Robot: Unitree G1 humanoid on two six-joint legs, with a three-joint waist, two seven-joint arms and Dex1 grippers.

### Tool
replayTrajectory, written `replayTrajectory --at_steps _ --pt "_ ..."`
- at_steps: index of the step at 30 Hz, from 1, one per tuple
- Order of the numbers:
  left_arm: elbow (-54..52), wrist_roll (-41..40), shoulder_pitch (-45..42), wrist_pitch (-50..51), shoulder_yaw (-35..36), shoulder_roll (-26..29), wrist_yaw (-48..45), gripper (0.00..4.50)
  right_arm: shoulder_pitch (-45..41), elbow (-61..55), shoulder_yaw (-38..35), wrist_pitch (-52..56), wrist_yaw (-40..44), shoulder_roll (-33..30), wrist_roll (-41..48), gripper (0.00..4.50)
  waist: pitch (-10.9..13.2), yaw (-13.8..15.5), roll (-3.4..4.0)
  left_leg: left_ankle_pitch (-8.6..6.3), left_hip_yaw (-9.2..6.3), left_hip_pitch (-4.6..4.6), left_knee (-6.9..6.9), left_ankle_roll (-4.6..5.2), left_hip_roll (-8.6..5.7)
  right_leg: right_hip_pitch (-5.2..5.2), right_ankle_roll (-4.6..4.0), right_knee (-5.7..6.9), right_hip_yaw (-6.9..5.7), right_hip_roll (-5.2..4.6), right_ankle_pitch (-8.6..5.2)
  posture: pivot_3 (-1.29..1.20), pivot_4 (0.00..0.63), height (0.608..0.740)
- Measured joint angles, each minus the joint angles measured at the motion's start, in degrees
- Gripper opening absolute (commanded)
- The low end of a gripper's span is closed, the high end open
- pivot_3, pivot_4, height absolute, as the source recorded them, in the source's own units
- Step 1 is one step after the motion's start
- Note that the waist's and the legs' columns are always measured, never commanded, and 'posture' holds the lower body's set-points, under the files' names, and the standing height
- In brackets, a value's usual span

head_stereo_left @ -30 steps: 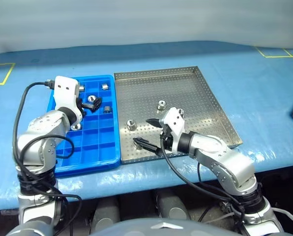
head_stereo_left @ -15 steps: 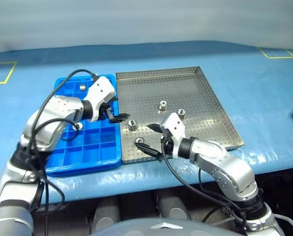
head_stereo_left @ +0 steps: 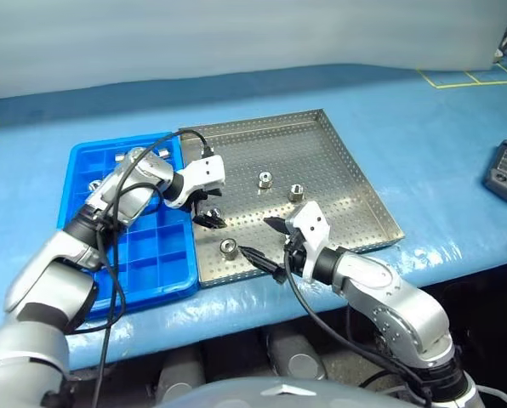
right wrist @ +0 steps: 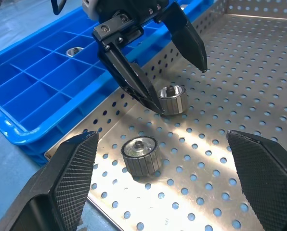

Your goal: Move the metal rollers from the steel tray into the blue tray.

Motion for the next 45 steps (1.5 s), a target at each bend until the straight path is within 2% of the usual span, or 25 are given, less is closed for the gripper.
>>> replayTrajectory --at_steps 7,14,17,24,30,33,37,41,45 --pt "5.45 7.43 -2.09 -3.62 -3.57 -0.83 -4.07 4.48 0.17 -0.69 -0.03 -0.07 -1.32 0.61 0.00 4.50 0.00 -2.76 0.00 0.00 -0.02 -0.02 -0.02 0.00 0.00 -0.02 0.02 0.02 0.01 0.00 0.00 -0.30 0.150 0.740" --pt "7.69 12.71 -3.21 -5.91 -4.79 -0.78 -7.46 4.48 0.23 -0.68 0.06 -0.16 -1.51 1.23 -0.01 4.50 0.00 -3.80 0.01 0.00 -0.03 -0.02 -0.03 0.01 0.00 -0.03 0.04 0.04 0.02 0.00 -0.01 -0.30 0.150 0.740" --pt "7.97 13.89 -3.26 -6.10 -4.66 -0.92 -8.14 3.88 0.07 -0.66 0.06 -0.20 -1.48 1.31 -0.03 4.50 0.00 -3.83 0.00 0.00 -0.02 -0.03 -0.03 0.01 0.00 -0.03 0.04 0.04 0.03 0.00 -0.02 -0.29 0.150 0.740" --pt "7.11 14.41 -2.81 -5.87 -4.56 -0.90 -9.45 1.69 -0.15 -0.54 0.08 -0.32 -1.21 1.35 -0.05 4.50 0.00 -3.71 0.01 -0.01 -0.03 -0.02 -0.05 0.01 0.00 -0.03 0.06 0.05 0.03 0.00 -0.03 -0.28 0.150 0.740" --pt "4.05 15.01 -1.59 -5.17 -3.89 -0.50 -10.61 1.69 -0.50 -0.35 0.10 -0.32 -0.84 1.11 -0.05 4.50 0.01 -3.57 0.02 -0.01 -0.03 -0.02 -0.05 0.01 0.00 -0.04 0.06 0.07 0.03 0.00 -0.03 -0.25 0.150 0.740" --pt "2.78 12.72 -1.36 -2.40 0.85 -1.21 -7.79 1.69 -1.03 -0.29 0.09 -0.32 -0.48 0.89 -0.03 4.50 0.01 -3.33 0.02 -0.01 -0.04 -0.05 -0.03 0.02 0.00 -0.07 0.06 0.09 0.03 0.00 -0.03 -0.22 0.150 0.740" --pt "-3.96 7.90 0.22 4.63 12.90 -3.14 1.01 1.69 -2.86 -0.02 0.28 -0.25 0.34 0.71 -0.01 4.50 0.01 -2.90 0.03 -0.01 -0.06 -0.08 -0.01 0.03 0.00 -0.07 0.08 0.10 0.02 0.00 -0.02 -0.17 0.150 0.740" --pt "-18.00 4.76 10.94 12.12 26.08 -4.32 13.48 1.69 -6.25 2.45 2.12 -0.26 2.14 0.32 -0.21 4.50 0.00 -2.27 0.09 -0.03 -0.05 0.09 -0.07 0.06 0.04 -0.04 0.05 0.23 0.06 0.05 -0.03 -0.11 0.150 0.740" --pt "-32.11 3.66 22.31 19.20 35.21 -7.66 23.67 1.69 -10.90 5.79 5.42 -0.45 5.05 0.71 -0.57 4.50 0.02 0.44 0.05 -0.01 -0.16 0.09 0.02 0.04 0.05 0.00 0.03 0.31 -0.06 0.08 -0.03 -0.05 0.150 0.740"
